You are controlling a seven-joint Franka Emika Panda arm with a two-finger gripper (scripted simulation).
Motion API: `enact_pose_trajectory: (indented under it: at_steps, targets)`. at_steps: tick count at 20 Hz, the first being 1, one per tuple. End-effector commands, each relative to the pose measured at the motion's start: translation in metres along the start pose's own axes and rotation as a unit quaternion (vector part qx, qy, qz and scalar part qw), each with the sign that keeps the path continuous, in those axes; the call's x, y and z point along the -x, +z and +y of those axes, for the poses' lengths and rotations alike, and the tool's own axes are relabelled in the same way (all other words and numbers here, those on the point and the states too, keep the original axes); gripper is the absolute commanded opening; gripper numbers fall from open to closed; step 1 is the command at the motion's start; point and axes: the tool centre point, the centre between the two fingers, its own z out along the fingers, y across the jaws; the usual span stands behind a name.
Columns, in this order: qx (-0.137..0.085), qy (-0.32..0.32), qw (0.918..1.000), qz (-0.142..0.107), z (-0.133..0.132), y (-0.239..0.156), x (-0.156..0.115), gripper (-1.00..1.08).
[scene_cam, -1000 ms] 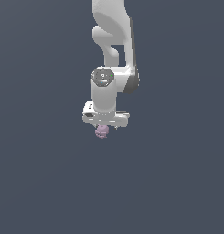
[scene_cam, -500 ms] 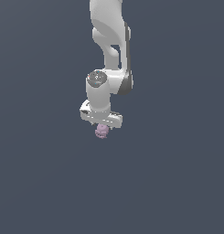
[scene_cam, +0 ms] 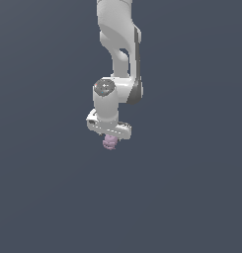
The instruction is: Pick up the object and move it to a goal position.
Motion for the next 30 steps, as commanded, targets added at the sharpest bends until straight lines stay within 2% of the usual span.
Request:
enact_pose_trajectory:
  at_steps: [1, 7, 12, 13, 30]
  targets:
    - [0.0, 0.001, 1.0, 0.0, 0.0, 0.009, 0.001, 1.0]
    - [0.0, 0.002, 1.0, 0.0, 0.001, 0.037, 0.002, 1.0]
    - [0.0, 0.003, 1.0, 0.0, 0.001, 0.043, 0.001, 1.0]
    - [0.0, 0.003, 1.0, 0.0, 0.001, 0.043, 0.001, -1.0]
    - [0.0, 0.003, 1.0, 0.001, 0.003, 0.03, 0.001, -1.0]
